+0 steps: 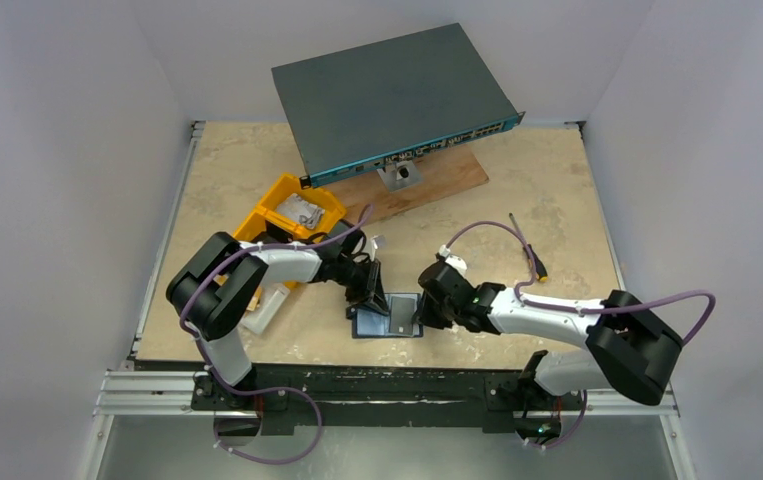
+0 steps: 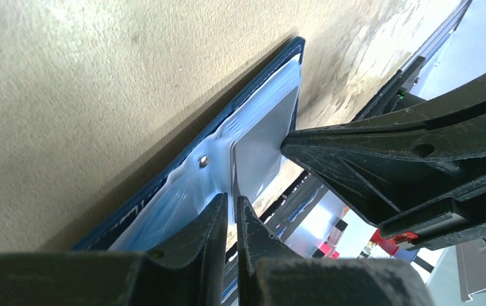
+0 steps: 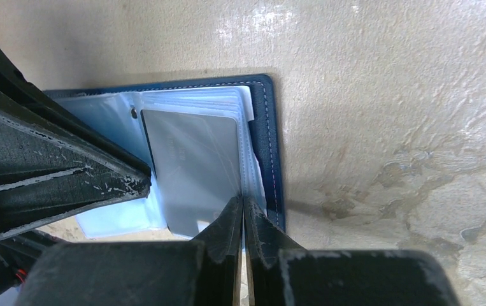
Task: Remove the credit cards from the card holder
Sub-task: Remove the credit card from the card holder.
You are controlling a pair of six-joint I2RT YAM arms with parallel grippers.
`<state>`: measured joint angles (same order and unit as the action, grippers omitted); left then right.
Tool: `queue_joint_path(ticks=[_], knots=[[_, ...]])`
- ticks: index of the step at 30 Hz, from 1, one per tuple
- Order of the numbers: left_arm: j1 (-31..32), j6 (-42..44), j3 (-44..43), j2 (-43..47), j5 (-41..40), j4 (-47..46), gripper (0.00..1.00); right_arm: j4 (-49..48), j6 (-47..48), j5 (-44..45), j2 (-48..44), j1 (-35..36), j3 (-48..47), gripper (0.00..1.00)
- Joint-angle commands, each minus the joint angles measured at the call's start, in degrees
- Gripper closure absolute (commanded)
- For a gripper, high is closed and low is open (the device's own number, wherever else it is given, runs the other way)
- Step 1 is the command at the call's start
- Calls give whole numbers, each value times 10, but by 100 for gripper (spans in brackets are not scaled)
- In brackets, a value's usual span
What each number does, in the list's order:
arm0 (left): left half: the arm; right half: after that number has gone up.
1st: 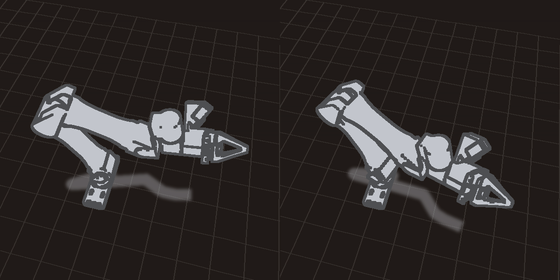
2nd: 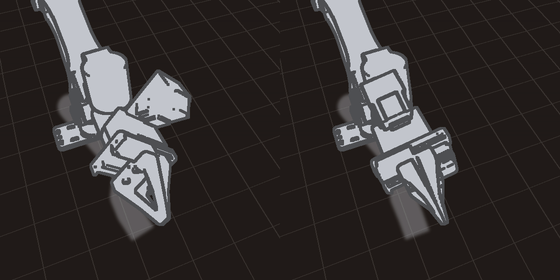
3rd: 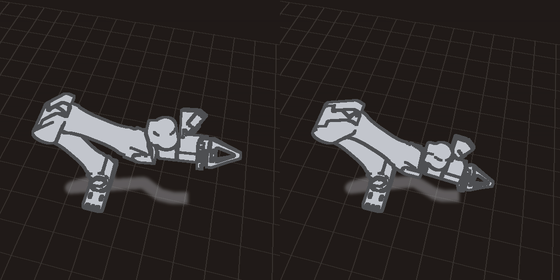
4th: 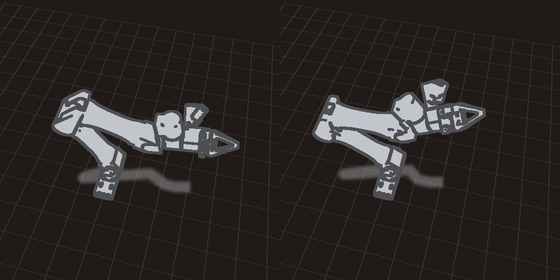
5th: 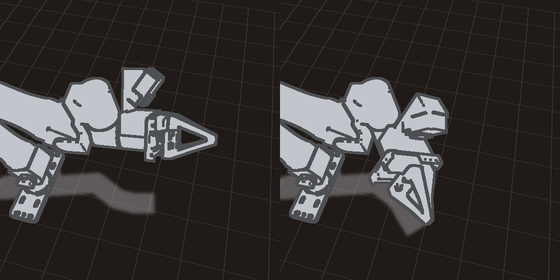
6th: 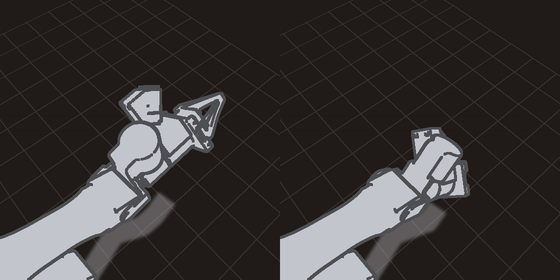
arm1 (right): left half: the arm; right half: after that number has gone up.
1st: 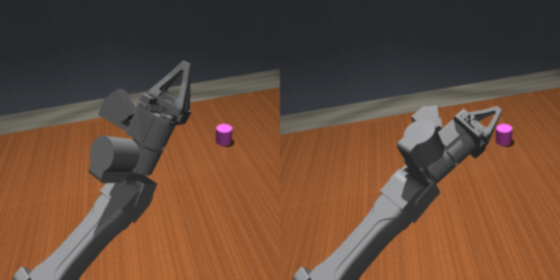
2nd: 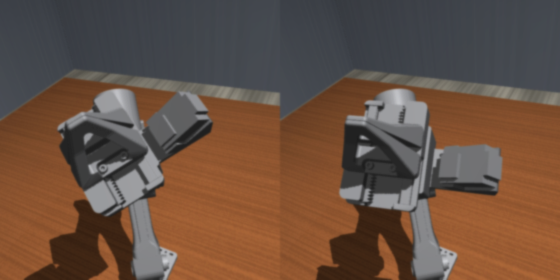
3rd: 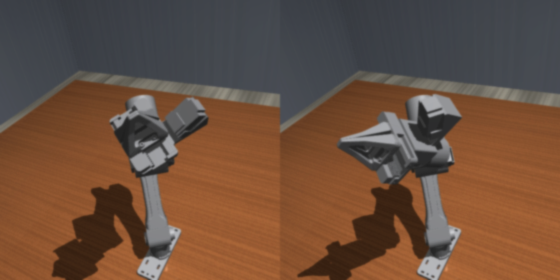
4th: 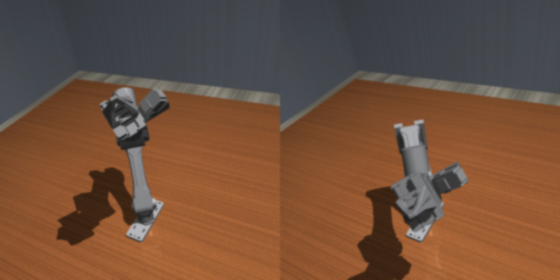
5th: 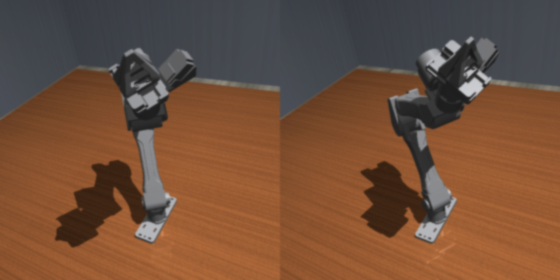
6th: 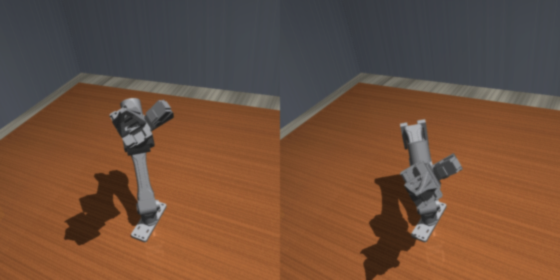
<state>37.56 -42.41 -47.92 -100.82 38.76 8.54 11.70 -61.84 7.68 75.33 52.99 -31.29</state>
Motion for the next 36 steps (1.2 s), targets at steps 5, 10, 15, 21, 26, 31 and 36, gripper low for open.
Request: queue_joint_path(ticks=[5, 10, 15, 21, 26, 31, 36], knots=[[-2, -11, 20, 0, 17, -57, 88, 55, 17, -8, 34, 5, 13, 100], [-2, -21, 28, -4, 20, -71, 86, 53, 18, -9, 37, 5, 12, 100], [-1, -29, 33, -10, 25, -76, 85, 53, 21, -9, 41, 5, 9, 100], [6, -53, 45, -6, 48, -133, 83, 50, 22, -10, 45, 5, 10, 100], [16, -56, 42, -2, 48, -134, 81, 49, 22, -10, 46, 5, 8, 100], [20, -79, 48, -4, 56, -167, 80, 48, 24, -12, 47, 5, 9, 100], [20, -107, 63, -3, 73, -217, 80, 43, 25, -14, 48, 5, 13, 100]])
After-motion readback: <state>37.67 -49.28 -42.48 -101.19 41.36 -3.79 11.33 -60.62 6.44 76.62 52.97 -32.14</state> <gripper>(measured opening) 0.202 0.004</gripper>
